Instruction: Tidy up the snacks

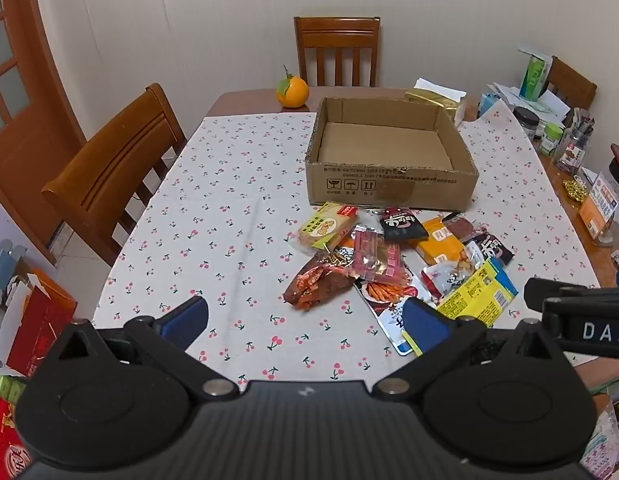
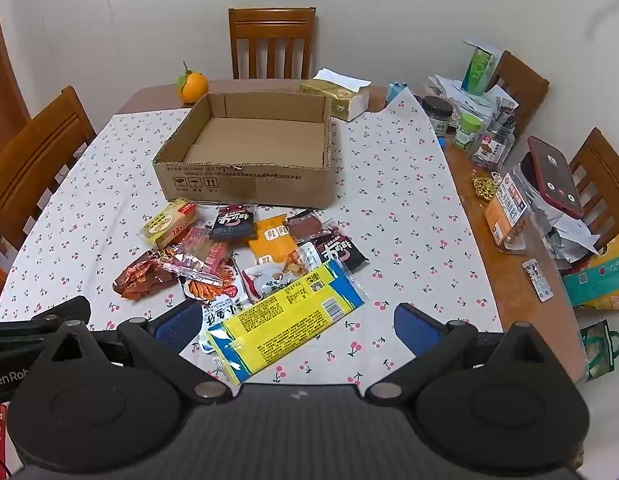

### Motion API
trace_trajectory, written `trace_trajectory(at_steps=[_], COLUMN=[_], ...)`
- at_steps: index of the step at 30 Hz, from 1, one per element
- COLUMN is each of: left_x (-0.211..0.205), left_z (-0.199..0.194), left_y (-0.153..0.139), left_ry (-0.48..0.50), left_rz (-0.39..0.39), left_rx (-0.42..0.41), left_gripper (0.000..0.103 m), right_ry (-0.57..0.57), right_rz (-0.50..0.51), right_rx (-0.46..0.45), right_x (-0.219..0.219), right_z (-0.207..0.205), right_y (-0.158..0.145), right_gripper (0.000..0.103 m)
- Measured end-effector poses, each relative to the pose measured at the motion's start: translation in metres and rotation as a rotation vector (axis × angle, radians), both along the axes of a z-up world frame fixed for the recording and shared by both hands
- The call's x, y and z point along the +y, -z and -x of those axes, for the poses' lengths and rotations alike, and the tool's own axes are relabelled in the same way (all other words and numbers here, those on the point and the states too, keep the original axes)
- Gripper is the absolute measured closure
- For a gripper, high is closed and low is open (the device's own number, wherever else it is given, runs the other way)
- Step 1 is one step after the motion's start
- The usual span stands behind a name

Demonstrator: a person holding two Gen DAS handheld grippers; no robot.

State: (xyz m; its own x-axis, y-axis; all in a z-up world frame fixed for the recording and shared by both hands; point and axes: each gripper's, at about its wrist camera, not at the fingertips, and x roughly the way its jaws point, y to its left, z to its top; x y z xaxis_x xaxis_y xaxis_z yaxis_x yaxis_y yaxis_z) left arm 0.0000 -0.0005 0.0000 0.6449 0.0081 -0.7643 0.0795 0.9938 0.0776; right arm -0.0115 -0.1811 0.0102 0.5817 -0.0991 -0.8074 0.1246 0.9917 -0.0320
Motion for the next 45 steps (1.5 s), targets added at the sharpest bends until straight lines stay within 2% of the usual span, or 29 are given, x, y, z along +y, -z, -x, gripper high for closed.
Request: trace_trajectory(at_steps=[9, 10, 45], left_x=[-0.0085, -0.001, -0.0043], left_z=[0.0013, -0.0005, -0.0066], left_y=[-0.0005, -0.0016, -0.0009], left_ry=[-0.004, 0.001, -0.009], left_rz=[-0.027, 0.007, 0.016], left_rx=[-0.006, 0.002, 0.005], left_gripper=[0.001, 0.001, 0.001], right_ry=[0.0, 0.0, -0.007], right_rz=[0.008, 0.008, 0.011], right_rx=[0.003, 0.003, -0.002], right_x=[0.0012, 0.0015, -0.001], right_z=[-0.0005, -0.0009, -0.0072], right_y=[-0.0006, -0.0011, 0.0008], right_gripper=[0.0, 0.0, 0.0])
